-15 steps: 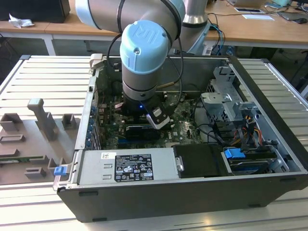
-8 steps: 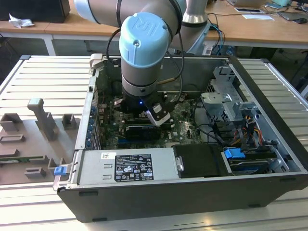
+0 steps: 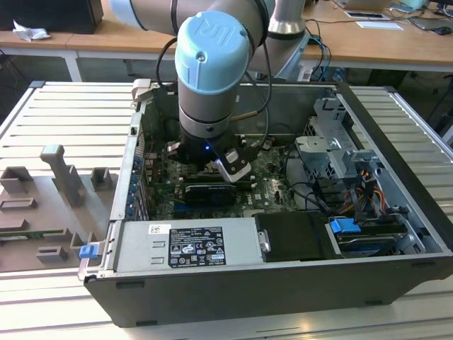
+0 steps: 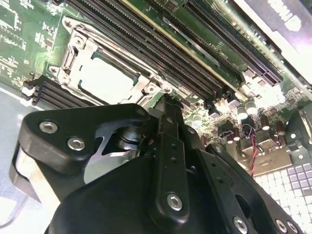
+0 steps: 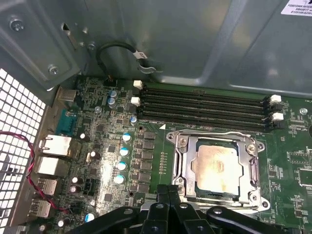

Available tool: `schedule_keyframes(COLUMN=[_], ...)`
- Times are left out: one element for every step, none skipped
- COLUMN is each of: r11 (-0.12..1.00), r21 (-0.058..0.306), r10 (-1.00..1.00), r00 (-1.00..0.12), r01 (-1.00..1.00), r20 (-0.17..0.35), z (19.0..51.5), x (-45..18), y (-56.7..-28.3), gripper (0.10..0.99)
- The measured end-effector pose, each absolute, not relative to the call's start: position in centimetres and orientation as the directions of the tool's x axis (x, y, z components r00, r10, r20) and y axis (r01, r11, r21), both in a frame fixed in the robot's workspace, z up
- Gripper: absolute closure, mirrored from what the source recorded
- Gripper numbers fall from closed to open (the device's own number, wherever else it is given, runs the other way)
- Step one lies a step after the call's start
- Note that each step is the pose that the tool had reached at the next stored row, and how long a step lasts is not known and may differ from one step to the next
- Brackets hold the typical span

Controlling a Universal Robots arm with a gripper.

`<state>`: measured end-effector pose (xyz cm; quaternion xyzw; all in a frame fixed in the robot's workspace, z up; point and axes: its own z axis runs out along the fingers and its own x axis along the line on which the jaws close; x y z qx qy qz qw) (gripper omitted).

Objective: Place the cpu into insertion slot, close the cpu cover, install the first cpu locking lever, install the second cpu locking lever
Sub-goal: 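Install the second cpu locking lever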

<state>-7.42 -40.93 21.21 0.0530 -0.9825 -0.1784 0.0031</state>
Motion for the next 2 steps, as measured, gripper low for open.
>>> schedule_keyframes(r11=[0.931,0.931], r21=[0.351,0.351], r10=[-0.105,-0.105], r00=[-0.994,-0.994], r01=[-0.103,-0.103], r20=[-0.013,-0.013], z=[21.22,21.23], x=[-7.42,-7.43], y=[-40.93,-40.93], gripper=[0.980,0.980])
